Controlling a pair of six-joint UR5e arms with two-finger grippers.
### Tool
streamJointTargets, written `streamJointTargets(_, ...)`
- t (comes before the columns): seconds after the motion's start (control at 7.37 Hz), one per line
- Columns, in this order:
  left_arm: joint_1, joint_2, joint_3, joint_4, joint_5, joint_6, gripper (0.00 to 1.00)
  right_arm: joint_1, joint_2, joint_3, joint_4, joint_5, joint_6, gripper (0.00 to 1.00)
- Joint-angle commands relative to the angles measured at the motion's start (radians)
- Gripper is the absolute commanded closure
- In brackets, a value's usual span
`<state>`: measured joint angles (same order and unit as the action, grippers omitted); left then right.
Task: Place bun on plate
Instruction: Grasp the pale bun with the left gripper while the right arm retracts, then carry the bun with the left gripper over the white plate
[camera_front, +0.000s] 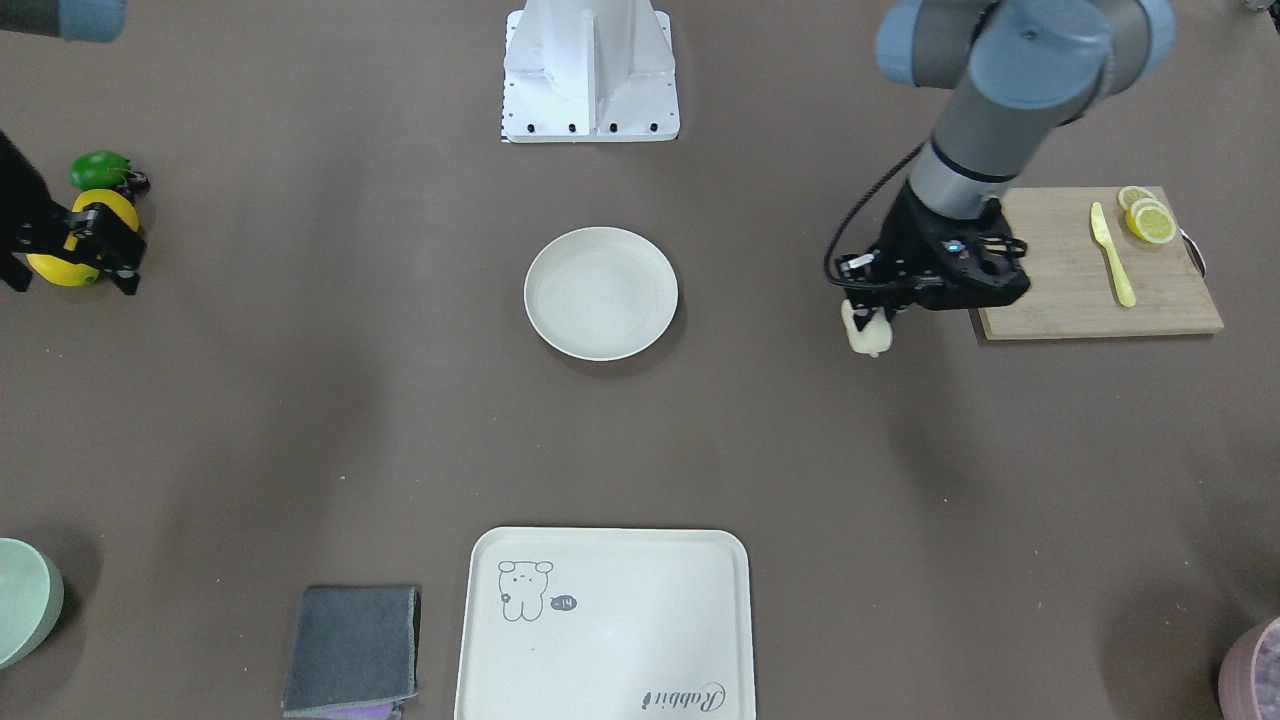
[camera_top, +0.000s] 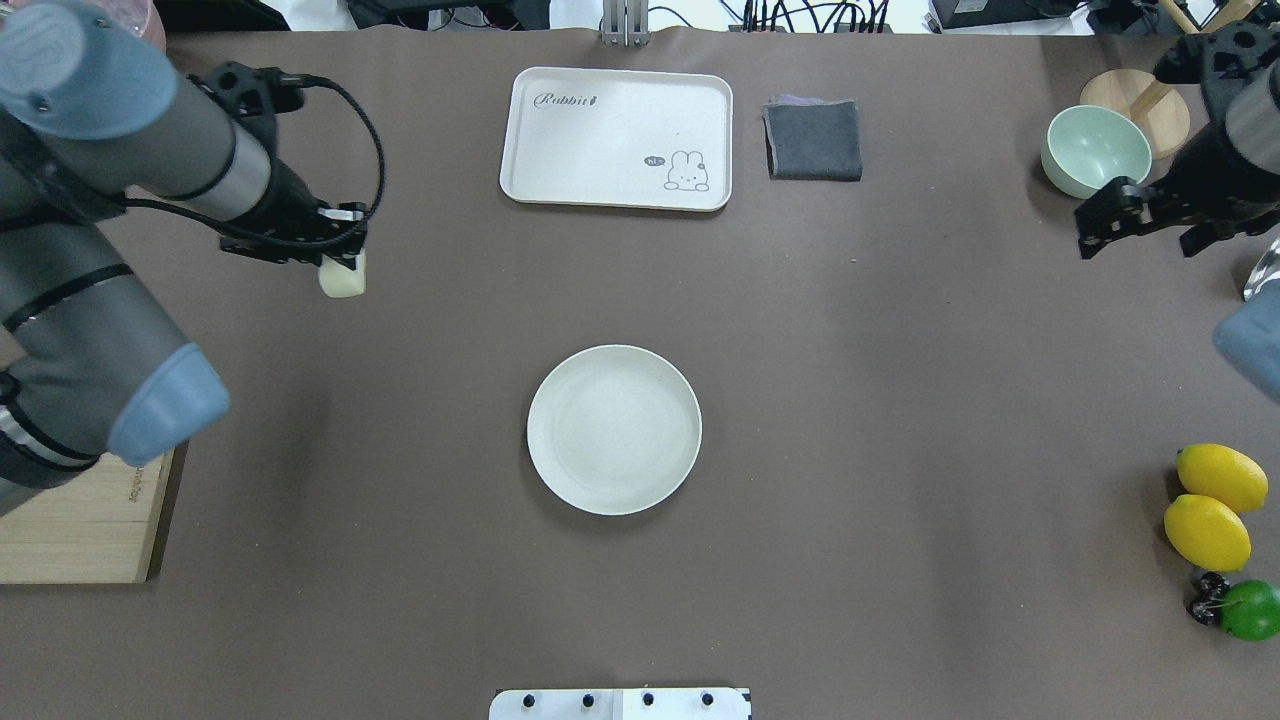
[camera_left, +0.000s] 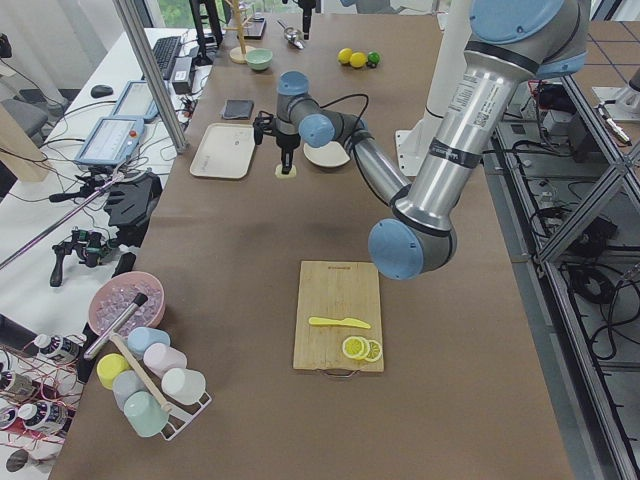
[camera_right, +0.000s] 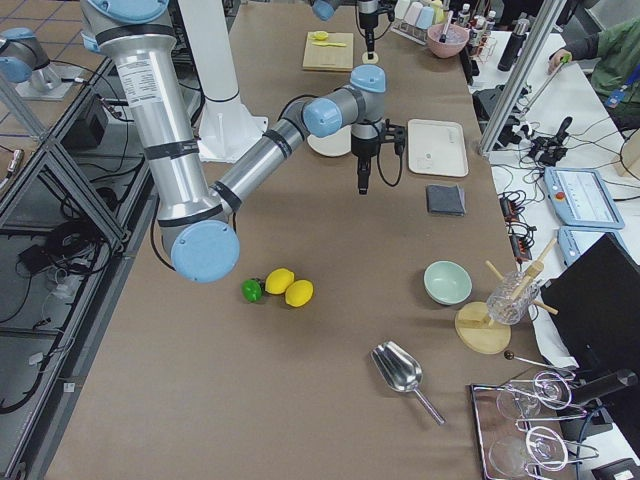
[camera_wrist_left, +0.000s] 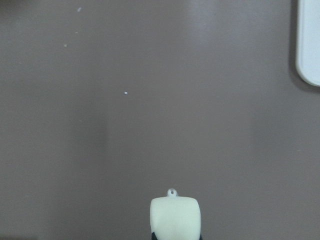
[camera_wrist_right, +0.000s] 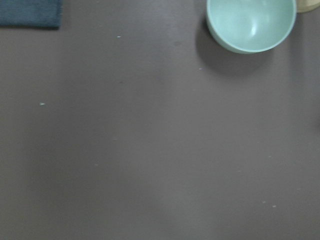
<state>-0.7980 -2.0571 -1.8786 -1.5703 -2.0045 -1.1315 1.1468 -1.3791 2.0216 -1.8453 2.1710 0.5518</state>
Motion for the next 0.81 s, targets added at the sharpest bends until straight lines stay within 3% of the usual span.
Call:
streamJointTargets(0.0,0.120,-0.133,0.033,0.026,0.061,-0.140,0.72,0.219,-0.063,-0.139,0.000,0.053,-0.369,0.00)
streamJointTargets(0.27,0.282,-0.184,0.079,0.024,0.209,-0.191,0.72,0.350,-0.087,-0.239,-0.002,0.075,-0.571,0.00)
streamJointTargets(0.41,0.345,-0.230,0.131,0.013,0.261,-0.233,0.72,0.388,-0.089,-0.289,0.001,0.157,-0.611,0.00)
streamJointTargets(0.68,0.420,-0.270,0.199,-0.049,0.329,-0.289,0.72,0.410,-0.107,-0.308,0.001,0.168,-0.658,0.00)
